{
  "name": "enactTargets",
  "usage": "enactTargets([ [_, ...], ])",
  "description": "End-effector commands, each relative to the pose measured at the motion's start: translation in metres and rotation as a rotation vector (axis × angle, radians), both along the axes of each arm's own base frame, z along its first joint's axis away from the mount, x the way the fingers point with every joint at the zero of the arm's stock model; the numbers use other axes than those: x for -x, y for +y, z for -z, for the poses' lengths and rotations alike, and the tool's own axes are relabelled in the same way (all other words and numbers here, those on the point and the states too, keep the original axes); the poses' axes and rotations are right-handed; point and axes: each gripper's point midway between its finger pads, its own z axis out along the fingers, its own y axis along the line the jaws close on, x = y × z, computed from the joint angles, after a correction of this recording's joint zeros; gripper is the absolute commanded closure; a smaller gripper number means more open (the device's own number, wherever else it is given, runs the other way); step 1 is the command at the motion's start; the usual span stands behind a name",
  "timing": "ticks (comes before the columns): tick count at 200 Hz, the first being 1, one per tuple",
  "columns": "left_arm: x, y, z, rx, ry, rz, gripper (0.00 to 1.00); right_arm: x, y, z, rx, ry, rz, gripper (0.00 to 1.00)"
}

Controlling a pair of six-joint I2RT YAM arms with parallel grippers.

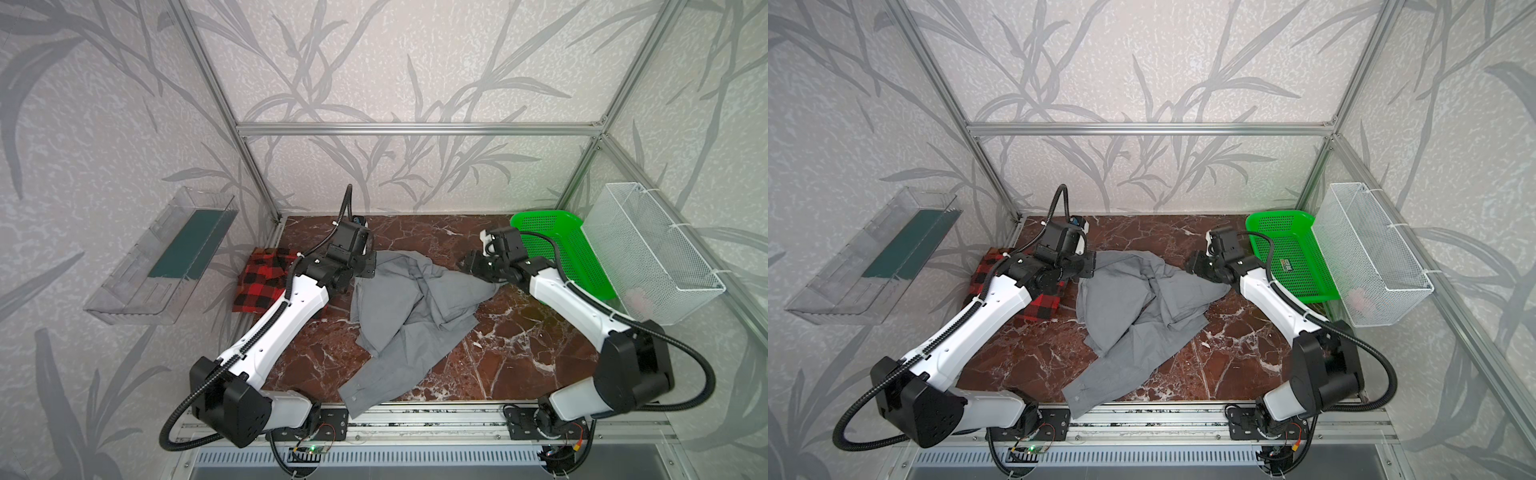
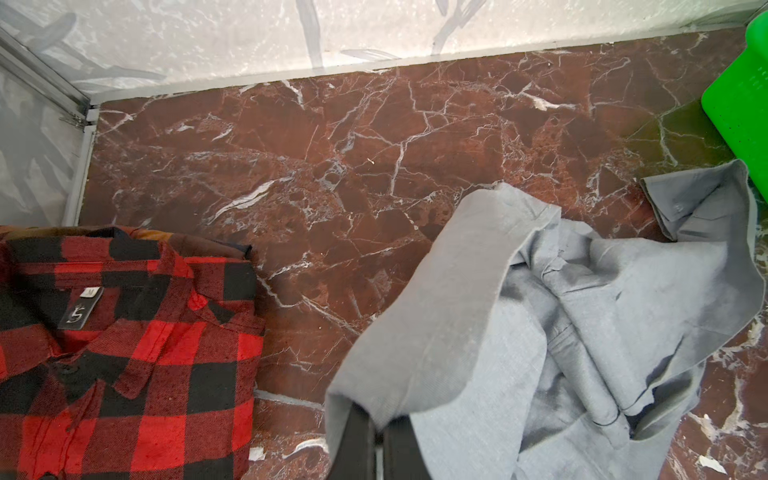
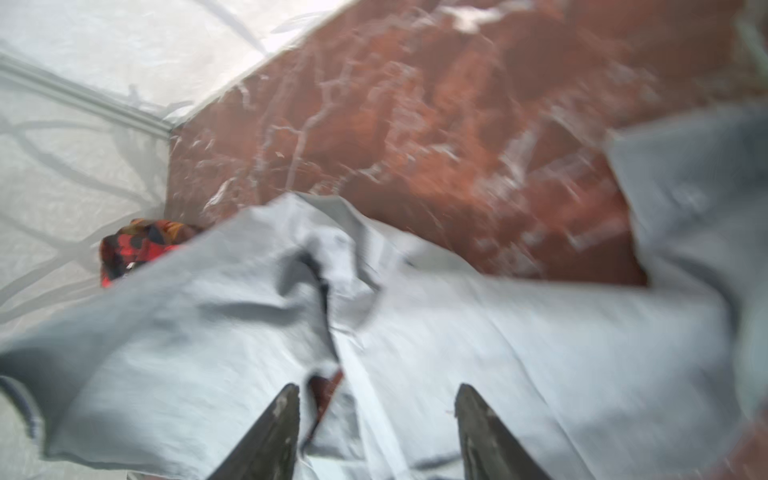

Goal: Fold and stack the long sleeve shirts
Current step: 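Grasp the shirt edge with the right gripper while the left grasps the collar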

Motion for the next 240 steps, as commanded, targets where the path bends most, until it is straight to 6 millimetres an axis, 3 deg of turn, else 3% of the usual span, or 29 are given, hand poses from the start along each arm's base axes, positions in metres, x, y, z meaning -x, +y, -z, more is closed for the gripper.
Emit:
enactTargets([
  [1,-0.013,-0.002,-0.030,0.066,-0.073,-0.006,1.00,0.021,-0.014,0.030,-0.037,0.043,0.067,0.40],
  [18,-0.018,-0.004,-0.039,0.072,-0.088,0.002,1.00,0.035,-0.012,0.056,-0.104,0.093,0.087,0.40],
  [40,-0.022,-0.005,-0.040,0.066,-0.083,0.012,1.00,0.042,-0.003,0.070,-0.181,0.137,0.091,0.42],
  [97,-0.025,-0.003,-0.049,0.067,-0.107,0.018,1.00,0.047,0.041,0.071,-0.216,0.124,0.066,0.44],
  [143,-0.026,-0.003,-0.054,0.064,-0.112,0.023,1.00,0.061,0.042,0.085,-0.194,0.129,0.155,0.46],
  [165,-0.026,-0.003,-0.056,0.067,-0.118,0.023,1.00,0.058,0.049,0.086,-0.165,0.106,0.158,0.45],
  [200,-0.025,-0.003,-0.059,0.073,-0.123,0.022,1.00,0.053,0.055,0.111,-0.189,0.152,0.182,0.47],
  [240,-0.026,-0.004,-0.063,0.079,-0.128,0.029,1.00,0.030,0.074,0.108,-0.173,0.090,0.111,0.67],
])
